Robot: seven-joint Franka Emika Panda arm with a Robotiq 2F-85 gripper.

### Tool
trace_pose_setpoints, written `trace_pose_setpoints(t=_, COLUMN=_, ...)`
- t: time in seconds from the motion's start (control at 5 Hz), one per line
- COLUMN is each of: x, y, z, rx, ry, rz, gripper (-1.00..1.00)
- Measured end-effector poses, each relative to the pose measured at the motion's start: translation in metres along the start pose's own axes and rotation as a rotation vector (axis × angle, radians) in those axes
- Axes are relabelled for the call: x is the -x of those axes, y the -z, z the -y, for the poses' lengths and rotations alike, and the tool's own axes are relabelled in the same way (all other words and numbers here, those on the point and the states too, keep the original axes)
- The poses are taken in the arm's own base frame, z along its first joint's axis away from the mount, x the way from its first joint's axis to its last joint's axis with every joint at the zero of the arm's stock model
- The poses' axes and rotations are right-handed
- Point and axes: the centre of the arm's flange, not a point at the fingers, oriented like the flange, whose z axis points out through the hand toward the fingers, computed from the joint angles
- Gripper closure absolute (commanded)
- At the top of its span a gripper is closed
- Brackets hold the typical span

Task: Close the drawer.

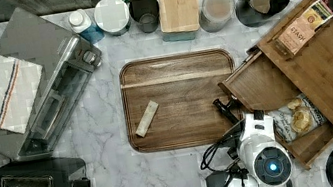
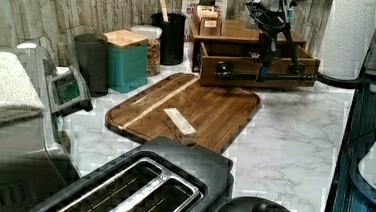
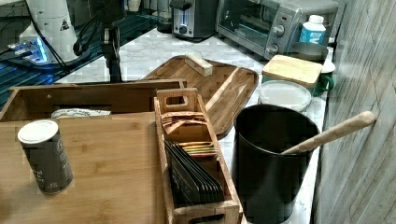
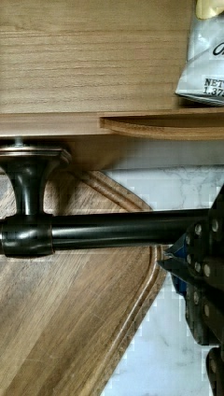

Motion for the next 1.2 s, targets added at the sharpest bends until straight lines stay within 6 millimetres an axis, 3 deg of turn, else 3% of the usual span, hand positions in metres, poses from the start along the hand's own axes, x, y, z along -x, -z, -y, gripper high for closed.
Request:
trace_pose_setpoints(t=0.4, x=-0.007, y=-0.001, z=-0.02, rx=-0.014, ry=0.145, rz=0.05, gripper=1.0)
trace_pose_setpoints(t=0.6, x=-0.017, y=-0.008, z=-0.057, rx=-0.113, ry=0.31, rz=0.086, gripper=1.0)
trace_pose_setpoints(t=0.8, x=-0.027, y=-0.017, z=-0.123, rx=-0.213, ry=0.365, rz=0.082, gripper=1.0)
trace_pose_setpoints(t=1.0, x=-0.026, y=-0.018, z=-0.188, rx=-0.148, ry=0.326, rz=0.086, gripper=1.0)
trace_pose_setpoints(t=1.2, x=-0.027, y=-0.021, z=-0.193, rx=-0.168, ry=0.304, rz=0.081, gripper=1.0)
